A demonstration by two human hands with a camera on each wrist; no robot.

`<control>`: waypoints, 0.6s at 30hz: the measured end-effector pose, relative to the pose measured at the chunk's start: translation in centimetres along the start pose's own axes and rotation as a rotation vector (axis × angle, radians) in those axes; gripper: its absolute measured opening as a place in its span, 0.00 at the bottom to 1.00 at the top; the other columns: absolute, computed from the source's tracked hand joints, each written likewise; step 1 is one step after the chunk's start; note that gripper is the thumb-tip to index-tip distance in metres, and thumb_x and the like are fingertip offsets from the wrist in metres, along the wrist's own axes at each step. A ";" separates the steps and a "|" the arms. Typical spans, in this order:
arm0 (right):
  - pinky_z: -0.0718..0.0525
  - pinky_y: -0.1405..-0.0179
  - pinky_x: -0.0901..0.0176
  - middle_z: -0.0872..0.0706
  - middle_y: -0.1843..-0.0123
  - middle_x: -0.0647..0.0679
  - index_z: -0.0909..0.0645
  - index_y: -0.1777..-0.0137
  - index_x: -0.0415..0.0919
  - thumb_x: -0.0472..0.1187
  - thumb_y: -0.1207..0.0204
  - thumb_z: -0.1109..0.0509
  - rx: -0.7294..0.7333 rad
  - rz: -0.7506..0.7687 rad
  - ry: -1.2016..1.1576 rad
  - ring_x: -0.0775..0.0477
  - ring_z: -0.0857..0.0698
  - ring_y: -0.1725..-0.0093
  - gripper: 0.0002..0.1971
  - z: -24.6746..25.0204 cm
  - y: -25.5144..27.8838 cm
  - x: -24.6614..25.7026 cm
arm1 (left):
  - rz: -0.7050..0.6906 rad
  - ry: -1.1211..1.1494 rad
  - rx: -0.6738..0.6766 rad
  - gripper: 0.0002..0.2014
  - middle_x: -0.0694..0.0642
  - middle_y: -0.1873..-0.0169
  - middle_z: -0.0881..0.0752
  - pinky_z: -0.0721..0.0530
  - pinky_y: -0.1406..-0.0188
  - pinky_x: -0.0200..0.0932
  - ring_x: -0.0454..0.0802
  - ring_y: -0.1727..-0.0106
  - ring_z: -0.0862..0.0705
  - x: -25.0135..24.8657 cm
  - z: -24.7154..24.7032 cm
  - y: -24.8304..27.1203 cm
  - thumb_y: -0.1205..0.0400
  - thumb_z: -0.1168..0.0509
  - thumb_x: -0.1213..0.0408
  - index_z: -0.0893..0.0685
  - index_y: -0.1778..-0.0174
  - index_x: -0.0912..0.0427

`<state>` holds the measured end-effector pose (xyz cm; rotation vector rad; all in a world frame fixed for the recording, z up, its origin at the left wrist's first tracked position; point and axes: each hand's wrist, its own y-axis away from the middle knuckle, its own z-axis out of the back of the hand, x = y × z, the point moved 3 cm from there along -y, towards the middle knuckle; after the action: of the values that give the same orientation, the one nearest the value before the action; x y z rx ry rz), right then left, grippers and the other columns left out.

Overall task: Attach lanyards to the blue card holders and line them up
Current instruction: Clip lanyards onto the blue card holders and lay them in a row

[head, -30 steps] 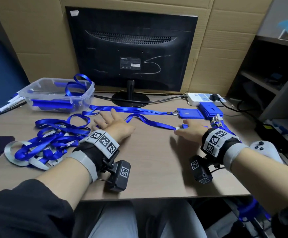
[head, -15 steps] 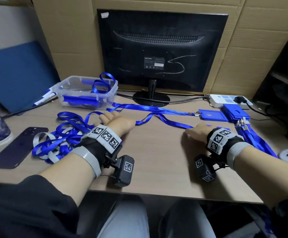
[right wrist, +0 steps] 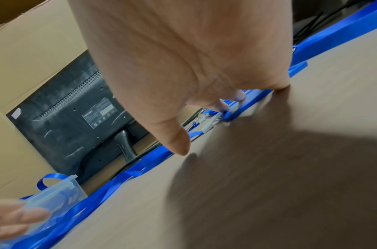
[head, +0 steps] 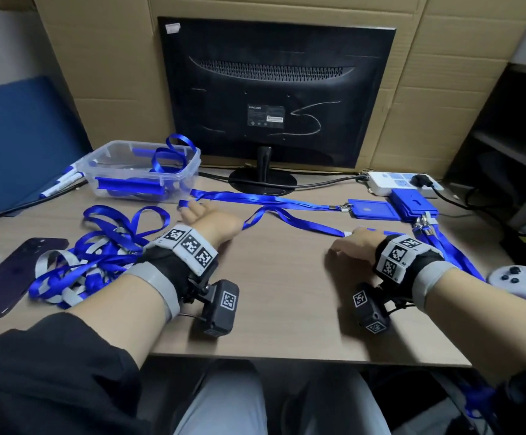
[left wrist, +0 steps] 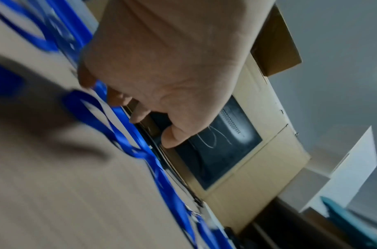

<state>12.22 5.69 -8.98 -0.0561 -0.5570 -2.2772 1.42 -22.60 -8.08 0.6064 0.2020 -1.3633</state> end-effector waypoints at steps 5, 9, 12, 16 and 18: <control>0.23 0.26 0.43 0.30 0.20 0.36 0.28 0.21 0.44 0.64 0.29 0.31 0.005 -0.008 0.042 0.32 0.27 0.23 0.40 -0.3 -1.8 -1.4 | -0.181 0.045 0.220 0.36 0.65 0.16 0.36 0.33 0.16 0.60 0.65 0.15 0.34 -3.9 -3.3 1.0 0.16 0.38 0.44 0.34 0.14 0.58; 0.26 0.22 0.40 0.45 0.11 0.37 0.34 0.15 0.46 0.64 0.29 0.29 0.029 -0.023 -0.017 0.29 0.31 0.18 0.44 -0.5 -2.8 -2.1 | -0.098 0.030 0.160 0.46 0.65 0.17 0.30 0.30 0.18 0.61 0.69 0.18 0.30 -3.8 -4.4 0.3 0.24 0.36 0.38 0.35 0.13 0.61; 0.28 0.20 0.38 0.50 0.09 0.39 0.35 0.14 0.46 0.63 0.27 0.29 0.013 -0.030 -0.048 0.28 0.33 0.16 0.43 -0.6 -3.8 -2.4 | 0.030 0.016 0.061 0.46 0.73 0.14 0.39 0.37 0.14 0.62 0.72 0.13 0.39 -3.6 -3.7 -0.3 0.15 0.36 0.44 0.45 0.10 0.69; 0.27 0.22 0.41 0.47 0.10 0.38 0.34 0.16 0.43 0.59 0.22 0.29 -0.018 -0.031 -0.120 0.29 0.33 0.17 0.38 -0.7 -4.7 -2.5 | 0.178 0.053 0.041 0.45 0.76 0.11 0.55 0.52 0.11 0.63 0.73 0.09 0.55 -3.4 -2.8 -1.9 0.11 0.40 0.52 0.59 0.11 0.75; 0.29 0.20 0.40 0.43 0.12 0.38 0.34 0.17 0.40 0.58 0.23 0.29 -0.038 -0.032 -0.137 0.29 0.33 0.17 0.39 -1.0 -4.7 -2.3 | 0.173 0.104 0.010 0.47 0.74 0.10 0.57 0.52 0.11 0.64 0.71 0.09 0.55 -2.9 -2.3 -1.8 0.12 0.37 0.53 0.59 0.11 0.74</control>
<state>10.67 9.75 -12.10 -0.2252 -0.5890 -2.3275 -0.40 -19.12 -9.14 0.6880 0.2214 -1.1676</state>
